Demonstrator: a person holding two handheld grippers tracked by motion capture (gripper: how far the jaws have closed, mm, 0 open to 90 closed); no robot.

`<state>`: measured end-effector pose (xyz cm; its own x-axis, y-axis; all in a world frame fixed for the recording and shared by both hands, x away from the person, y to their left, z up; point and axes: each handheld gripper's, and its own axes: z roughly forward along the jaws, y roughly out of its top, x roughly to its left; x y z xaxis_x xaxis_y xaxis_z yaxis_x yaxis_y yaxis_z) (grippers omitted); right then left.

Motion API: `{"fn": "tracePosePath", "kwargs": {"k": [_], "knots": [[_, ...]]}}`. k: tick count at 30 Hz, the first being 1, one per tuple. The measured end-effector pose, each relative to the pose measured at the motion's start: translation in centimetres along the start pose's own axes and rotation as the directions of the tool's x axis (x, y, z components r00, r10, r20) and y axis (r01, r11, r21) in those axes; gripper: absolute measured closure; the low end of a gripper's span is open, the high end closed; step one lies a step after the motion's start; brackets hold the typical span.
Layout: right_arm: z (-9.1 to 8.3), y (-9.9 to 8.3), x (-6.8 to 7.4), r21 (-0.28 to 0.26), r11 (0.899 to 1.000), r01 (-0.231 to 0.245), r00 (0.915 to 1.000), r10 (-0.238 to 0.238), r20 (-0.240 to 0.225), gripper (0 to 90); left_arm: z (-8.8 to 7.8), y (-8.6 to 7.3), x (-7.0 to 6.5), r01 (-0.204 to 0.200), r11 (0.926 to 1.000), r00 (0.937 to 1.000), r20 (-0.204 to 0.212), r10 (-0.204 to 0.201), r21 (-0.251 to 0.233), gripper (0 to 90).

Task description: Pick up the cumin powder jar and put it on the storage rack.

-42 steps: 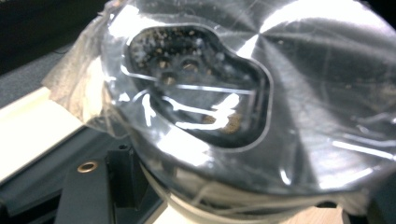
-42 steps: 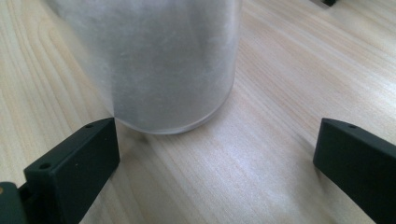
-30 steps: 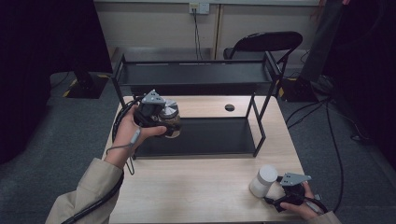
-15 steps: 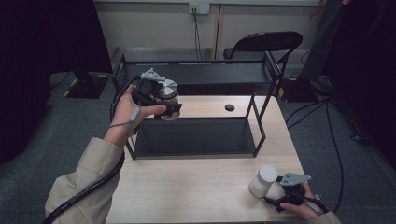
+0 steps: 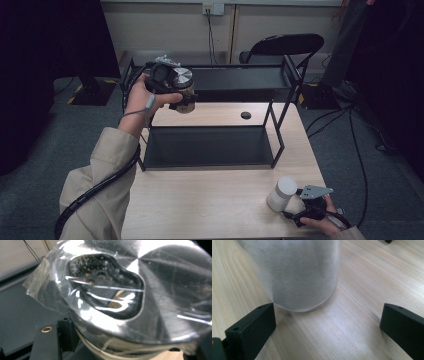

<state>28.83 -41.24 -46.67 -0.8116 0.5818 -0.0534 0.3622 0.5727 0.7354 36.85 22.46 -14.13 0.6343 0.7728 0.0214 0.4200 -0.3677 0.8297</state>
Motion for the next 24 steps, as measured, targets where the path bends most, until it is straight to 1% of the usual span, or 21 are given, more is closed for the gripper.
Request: {"fn": "tracePosePath", "kwargs": {"k": [6,13,17,18,20,22,24], "knots": [[0.0,0.0,0.0,0.000,1.000,0.000,1.0000,0.000,-0.001,0.0,0.2,1.6,0.3,0.011,0.9999,0.9998,-0.018,-0.011,-0.003,30.7],[0.0,0.0,0.0,0.000,1.000,0.001,1.0000,-0.001,-0.001,0.0,0.6,3.1,0.7,0.039,0.9992,0.9982,-0.045,-0.039,-0.009,30.7],[0.0,0.0,0.0,-0.001,1.000,0.001,1.0000,-0.001,-0.001,0.0,1.1,3.7,0.9,0.062,0.9980,0.9958,-0.067,-0.062,-0.010,30.7],[0.0,0.0,0.0,-0.001,1.000,0.001,1.0000,-0.001,-0.001,0.0,1.2,3.8,1.0,0.059,0.9982,0.9955,-0.074,-0.059,-0.008,30.7],[0.0,0.0,0.0,-0.001,1.000,0.001,1.0000,-0.001,-0.001,0.0,1.5,4.0,1.1,0.076,0.9970,0.9935,-0.085,-0.077,-0.014,30.7],[0.0,0.0,0.0,-0.001,1.000,0.001,1.0000,-0.001,-0.001,0.0,1.7,4.2,1.2,0.086,0.9962,0.9919,-0.093,-0.087,-0.014,30.7],[0.0,0.0,0.0,-0.001,1.000,0.001,1.0000,-0.001,-0.001,0.0,2.0,4.5,1.2,0.093,0.9956,0.9895,-0.110,-0.094,-0.012,30.7]]}}
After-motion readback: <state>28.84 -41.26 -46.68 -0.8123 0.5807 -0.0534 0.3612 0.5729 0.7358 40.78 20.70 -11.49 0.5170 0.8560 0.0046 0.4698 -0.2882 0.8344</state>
